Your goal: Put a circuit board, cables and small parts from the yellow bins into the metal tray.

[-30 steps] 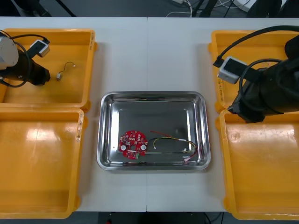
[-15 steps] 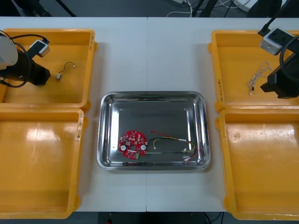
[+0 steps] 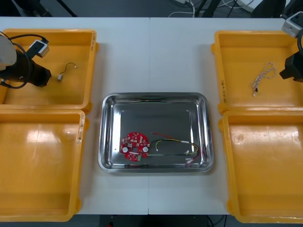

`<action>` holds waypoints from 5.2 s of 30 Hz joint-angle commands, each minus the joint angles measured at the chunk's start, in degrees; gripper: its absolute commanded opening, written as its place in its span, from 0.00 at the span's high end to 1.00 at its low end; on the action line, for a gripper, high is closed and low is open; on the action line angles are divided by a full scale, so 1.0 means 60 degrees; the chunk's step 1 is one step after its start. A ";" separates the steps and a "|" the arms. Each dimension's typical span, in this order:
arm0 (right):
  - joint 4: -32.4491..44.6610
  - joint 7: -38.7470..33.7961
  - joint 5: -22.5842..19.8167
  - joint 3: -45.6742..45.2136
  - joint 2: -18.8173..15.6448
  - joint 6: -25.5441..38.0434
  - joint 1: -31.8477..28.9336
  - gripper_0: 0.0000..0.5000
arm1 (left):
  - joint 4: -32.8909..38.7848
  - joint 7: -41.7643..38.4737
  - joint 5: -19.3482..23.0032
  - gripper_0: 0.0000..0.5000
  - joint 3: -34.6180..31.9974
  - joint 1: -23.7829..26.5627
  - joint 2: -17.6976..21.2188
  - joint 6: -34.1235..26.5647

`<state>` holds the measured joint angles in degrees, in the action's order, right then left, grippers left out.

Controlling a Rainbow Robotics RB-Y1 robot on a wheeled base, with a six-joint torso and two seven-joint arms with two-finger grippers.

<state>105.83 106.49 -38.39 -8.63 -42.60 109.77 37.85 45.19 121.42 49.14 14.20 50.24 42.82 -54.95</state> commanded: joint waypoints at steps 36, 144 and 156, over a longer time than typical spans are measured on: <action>-0.3928 -0.2105 0.3952 -0.1081 0.1856 0.0038 0.2597 0.00 | 0.5345 -0.3259 -0.1116 1.00 -0.0976 0.0239 0.0481 -0.5958; -1.0651 -0.7979 0.4465 -0.1623 0.2633 -0.6196 0.3959 0.00 | 1.0120 -1.3411 -0.3166 0.00 0.3521 -0.1240 -0.2346 -0.6295; -1.0666 -0.8140 0.4157 -0.1462 0.2662 -0.6181 0.3886 0.00 | 1.0604 -1.1711 -0.1951 0.00 0.1368 -0.0889 -0.1819 -0.7804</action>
<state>41.19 60.70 -13.28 -18.06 -27.04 73.10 58.43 106.87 42.85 36.02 25.64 43.06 29.14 -100.02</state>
